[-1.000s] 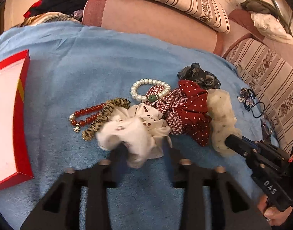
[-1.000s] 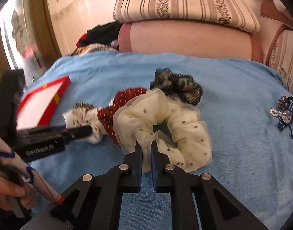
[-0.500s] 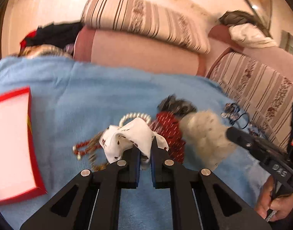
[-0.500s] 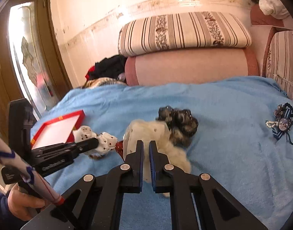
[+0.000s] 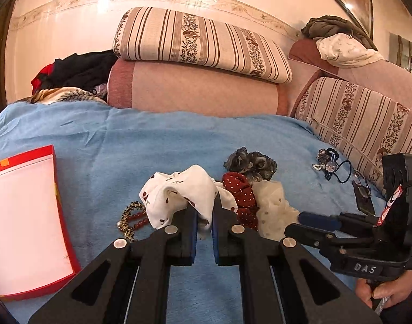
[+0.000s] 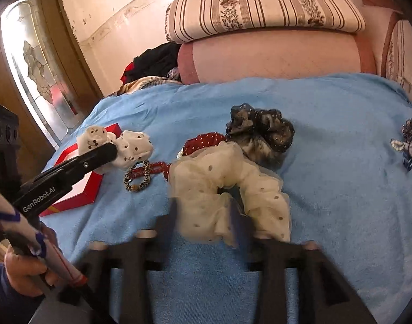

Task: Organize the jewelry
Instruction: 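Carry both scrunchies into the red box and open both tools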

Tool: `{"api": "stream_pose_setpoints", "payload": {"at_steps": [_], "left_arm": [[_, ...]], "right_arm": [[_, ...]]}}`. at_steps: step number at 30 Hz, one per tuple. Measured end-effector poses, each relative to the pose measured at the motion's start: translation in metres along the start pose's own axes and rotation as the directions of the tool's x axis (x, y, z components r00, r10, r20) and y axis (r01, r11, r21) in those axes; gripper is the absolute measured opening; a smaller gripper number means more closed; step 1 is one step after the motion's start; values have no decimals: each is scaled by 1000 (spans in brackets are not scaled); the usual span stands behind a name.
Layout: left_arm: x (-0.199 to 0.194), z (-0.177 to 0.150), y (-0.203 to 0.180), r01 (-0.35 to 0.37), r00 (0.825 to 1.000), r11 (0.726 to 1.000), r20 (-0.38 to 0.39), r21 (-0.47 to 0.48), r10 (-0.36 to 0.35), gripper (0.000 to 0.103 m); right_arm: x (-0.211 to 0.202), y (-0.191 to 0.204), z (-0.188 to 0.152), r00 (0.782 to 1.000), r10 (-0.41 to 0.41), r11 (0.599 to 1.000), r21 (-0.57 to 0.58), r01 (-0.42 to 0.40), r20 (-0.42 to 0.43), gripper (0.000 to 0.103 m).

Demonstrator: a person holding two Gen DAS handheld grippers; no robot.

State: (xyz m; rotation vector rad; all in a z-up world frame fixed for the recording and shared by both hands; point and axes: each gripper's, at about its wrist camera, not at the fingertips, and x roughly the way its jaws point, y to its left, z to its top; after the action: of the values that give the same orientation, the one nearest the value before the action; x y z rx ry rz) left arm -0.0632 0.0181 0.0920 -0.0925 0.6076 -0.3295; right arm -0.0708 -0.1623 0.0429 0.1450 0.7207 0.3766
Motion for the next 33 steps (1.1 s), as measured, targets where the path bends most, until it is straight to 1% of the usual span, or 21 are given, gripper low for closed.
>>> {"api": "stream_pose_setpoints", "payload": {"at_steps": [4, 7, 8, 9, 10, 11, 12, 14, 17, 20, 24, 33], "left_arm": [[-4, -1, 2, -10, 1000, 1000, 3, 1, 10, 8], [-5, -1, 2, -15, 1000, 1000, 4, 4, 15, 8], [-6, -1, 2, -18, 1000, 1000, 4, 8, 18, 8], [-6, -1, 2, -20, 1000, 1000, 5, 12, 20, 8], [-6, -1, 2, -21, 1000, 1000, 5, 16, 20, 8], [-6, -2, 2, -21, 1000, 1000, 3, 20, 21, 8], [-6, -2, 1, -26, 1000, 999, 1, 27, 26, 9], [-7, -2, 2, -30, 1000, 999, 0, 30, 30, 9], [-9, -2, 4, -32, 999, 999, 2, 25, 32, 9], [-11, -2, 4, -38, 999, 999, 6, 30, 38, 9], [-13, -1, 7, -47, 999, 998, 9, 30, 47, 9], [-25, 1, 19, -71, 997, 997, 17, 26, 70, 9]], "right_arm": [[0, 5, 0, 1000, -9, 999, -33, 10, 14, 54], [12, 14, 4, 1000, -10, 996, -84, 10, -6, 53], [17, 17, 4, 999, -30, 994, -103, 29, -12, 53], [25, 19, 4, 997, -75, 988, -136, 71, -26, 52], [31, 20, 3, 994, -97, 984, -152, 90, -41, 39], [36, 19, 1, 992, -107, 983, -155, 96, -61, 15], [40, 15, 0, 991, -99, 987, -137, 87, -87, 11], [36, 13, 0, 994, -81, 990, -124, 72, -74, 7], [17, 14, 2, 997, -77, 989, -123, 77, 2, 6], [0, 9, 5, 998, -27, 996, -78, 32, 62, 6], [-18, 5, 6, 992, 3, 999, -34, 1, 128, 6], [-26, 7, 8, 989, 27, 999, 24, -30, 147, 6]]}}
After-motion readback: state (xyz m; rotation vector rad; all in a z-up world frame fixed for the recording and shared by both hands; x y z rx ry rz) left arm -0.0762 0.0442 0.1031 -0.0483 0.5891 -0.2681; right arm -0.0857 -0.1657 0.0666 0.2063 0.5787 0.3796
